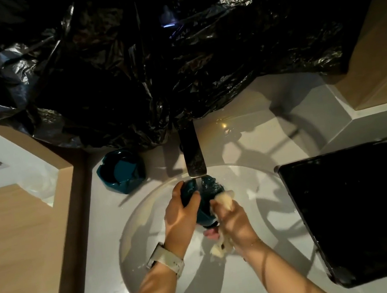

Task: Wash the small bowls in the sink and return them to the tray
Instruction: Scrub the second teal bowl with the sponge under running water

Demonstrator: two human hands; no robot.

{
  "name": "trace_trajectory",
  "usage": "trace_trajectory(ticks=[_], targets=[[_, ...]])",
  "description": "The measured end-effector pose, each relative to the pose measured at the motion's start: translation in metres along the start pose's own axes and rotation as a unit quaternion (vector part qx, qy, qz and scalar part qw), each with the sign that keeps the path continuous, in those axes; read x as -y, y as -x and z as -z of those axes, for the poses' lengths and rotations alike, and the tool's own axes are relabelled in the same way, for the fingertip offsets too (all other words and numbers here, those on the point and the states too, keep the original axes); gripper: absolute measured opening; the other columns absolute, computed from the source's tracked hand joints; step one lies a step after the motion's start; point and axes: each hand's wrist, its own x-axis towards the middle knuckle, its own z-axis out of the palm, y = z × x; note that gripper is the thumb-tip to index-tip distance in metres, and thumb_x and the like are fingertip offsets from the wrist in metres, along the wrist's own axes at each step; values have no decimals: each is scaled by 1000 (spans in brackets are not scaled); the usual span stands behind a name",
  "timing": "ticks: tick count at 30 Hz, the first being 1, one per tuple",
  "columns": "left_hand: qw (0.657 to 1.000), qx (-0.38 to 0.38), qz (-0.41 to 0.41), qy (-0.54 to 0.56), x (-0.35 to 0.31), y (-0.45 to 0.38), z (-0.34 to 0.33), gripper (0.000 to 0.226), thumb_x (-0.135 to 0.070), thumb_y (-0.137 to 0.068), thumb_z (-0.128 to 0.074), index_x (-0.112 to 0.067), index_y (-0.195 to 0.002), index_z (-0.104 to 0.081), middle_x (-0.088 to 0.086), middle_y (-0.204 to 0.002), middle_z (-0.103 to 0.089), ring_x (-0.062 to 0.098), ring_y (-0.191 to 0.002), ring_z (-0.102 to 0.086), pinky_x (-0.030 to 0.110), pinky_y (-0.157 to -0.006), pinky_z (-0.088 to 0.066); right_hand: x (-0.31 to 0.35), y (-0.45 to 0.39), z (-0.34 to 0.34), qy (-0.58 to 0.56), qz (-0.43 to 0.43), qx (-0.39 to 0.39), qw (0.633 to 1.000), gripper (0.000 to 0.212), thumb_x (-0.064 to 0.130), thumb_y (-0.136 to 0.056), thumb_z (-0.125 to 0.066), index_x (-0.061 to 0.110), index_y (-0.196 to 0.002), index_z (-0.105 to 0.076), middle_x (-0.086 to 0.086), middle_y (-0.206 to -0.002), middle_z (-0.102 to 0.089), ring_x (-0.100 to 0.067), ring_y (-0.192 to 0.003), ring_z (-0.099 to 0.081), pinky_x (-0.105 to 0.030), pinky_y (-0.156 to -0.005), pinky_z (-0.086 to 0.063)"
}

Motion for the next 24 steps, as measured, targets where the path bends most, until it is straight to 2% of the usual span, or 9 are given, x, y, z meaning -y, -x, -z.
trace_trajectory(ticks=[3,5,7,8,12,15,18,21,24], targets=[[997,-15,29,74,7,15,-7,40,-25,-96,-56,-28,-134,-43,-7,-110,-63,12,-101,-60,27,-94,-45,7,-4,4,-3,11,12,1000,23,27,-95,-58,9,-109,-57,-18,-89,-69,-30,-66,-63,-33,-56,-50],[993,7,39,115,9,20,-11,39,-22,-94,-57,-31,-128,-39,-3,-111,-64,12,-102,-61,31,-93,-48,11,-12,10,66,47,0,997,18,29,-95,-56,11,-100,-59,-11,-77,-68,-14,-53,-64,-21,-47,-47],[986,36,52,156,9,18,-8,42,-25,-83,-62,-37,-117,-39,-2,-110,-64,17,-104,-63,43,-93,-53,15,-15,15,167,98,-20,981,34,46,-92,-51,13,-97,-58,-6,-74,-66,-7,-52,-63,-23,-47,-50],[984,55,55,163,10,15,-4,44,-27,-78,-62,-38,-115,-40,1,-112,-65,21,-105,-63,49,-91,-54,14,-17,18,214,124,-20,969,43,53,-86,-49,13,-99,-58,-6,-79,-68,-12,-64,-67,-30,-57,-55],[984,135,92,68,-3,-5,15,35,-30,-93,-63,-22,-122,-46,10,-124,-58,30,-106,-61,52,-77,-59,25,-27,24,346,174,-3,922,29,32,-89,-58,14,-111,-57,-3,-94,-65,-24,-90,-61,-30,-78,-46],[984,145,102,9,-13,-11,12,32,-40,-100,-47,-17,-121,-46,10,-120,-57,29,-86,-65,53,-65,-60,39,-29,25,402,178,-4,898,27,37,-91,-57,21,-113,-57,-3,-101,-66,-24,-94,-61,-34,-85,-47],[981,111,146,61,-12,-12,1,30,-41,-102,-43,-16,-118,-48,13,-115,-60,36,-81,-68,56,-63,-59,37,-25,26,348,145,-6,926,17,33,-91,-57,26,-107,-56,-4,-99,-65,-24,-90,-61,-40,-81,-53],[960,81,214,164,-6,-7,-6,31,-37,-101,-46,-11,-118,-49,15,-114,-61,41,-90,-66,56,-64,-59,32,-22,23,228,78,10,970,21,18,-91,-53,27,-110,-53,-7,-97,-64,-22,-77,-61,-24,-48,-51],[944,91,224,227,4,3,-11,31,-36,-101,-48,-12,-121,-47,19,-124,-60,39,-101,-66,54,-68,-60,32,-26,23,225,71,7,972,21,12,-91,-51,19,-110,-56,-5,-92,-64,-18,-75,-58,-21,-51,-44]])
